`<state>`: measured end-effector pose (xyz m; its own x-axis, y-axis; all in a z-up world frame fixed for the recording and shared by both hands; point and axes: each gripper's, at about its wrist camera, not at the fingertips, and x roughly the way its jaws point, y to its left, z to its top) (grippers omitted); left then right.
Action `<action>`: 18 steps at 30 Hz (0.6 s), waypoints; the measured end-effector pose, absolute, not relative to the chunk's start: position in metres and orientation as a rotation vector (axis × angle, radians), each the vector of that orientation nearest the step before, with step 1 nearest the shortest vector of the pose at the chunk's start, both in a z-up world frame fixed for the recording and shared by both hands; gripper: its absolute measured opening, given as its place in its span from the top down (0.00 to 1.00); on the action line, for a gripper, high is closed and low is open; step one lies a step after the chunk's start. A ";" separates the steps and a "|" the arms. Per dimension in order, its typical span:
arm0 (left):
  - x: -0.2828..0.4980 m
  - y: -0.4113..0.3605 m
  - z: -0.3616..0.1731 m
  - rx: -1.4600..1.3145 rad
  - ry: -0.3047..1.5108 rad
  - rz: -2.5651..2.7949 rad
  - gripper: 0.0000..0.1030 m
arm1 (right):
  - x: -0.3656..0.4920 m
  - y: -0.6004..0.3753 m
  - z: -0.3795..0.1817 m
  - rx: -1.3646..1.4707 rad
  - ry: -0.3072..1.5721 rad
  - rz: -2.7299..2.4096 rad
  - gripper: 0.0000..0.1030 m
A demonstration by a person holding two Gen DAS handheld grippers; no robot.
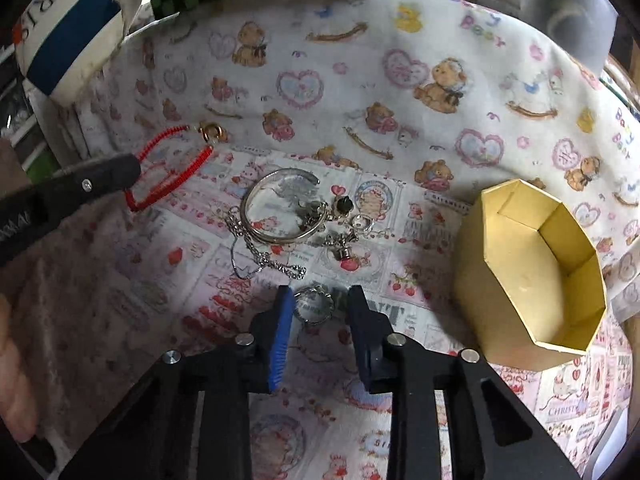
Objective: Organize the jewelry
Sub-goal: 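Grasp a small silver ring with the right tool while the left tool lifts the bracelet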
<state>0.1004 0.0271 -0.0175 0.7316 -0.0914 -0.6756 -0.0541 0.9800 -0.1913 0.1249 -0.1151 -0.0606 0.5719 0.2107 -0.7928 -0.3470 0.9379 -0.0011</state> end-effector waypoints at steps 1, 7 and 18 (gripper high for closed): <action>0.100 0.027 -0.017 -0.206 0.751 -0.021 0.99 | 0.124 -0.114 -0.061 -0.173 0.899 0.328 0.72; 0.087 0.025 -0.007 -0.163 0.674 0.071 0.99 | 0.114 -0.122 -0.061 -0.167 0.891 0.350 0.79; 0.061 0.010 0.016 -0.118 0.560 0.078 0.99 | 0.092 -0.157 -0.033 -0.053 0.803 0.388 0.79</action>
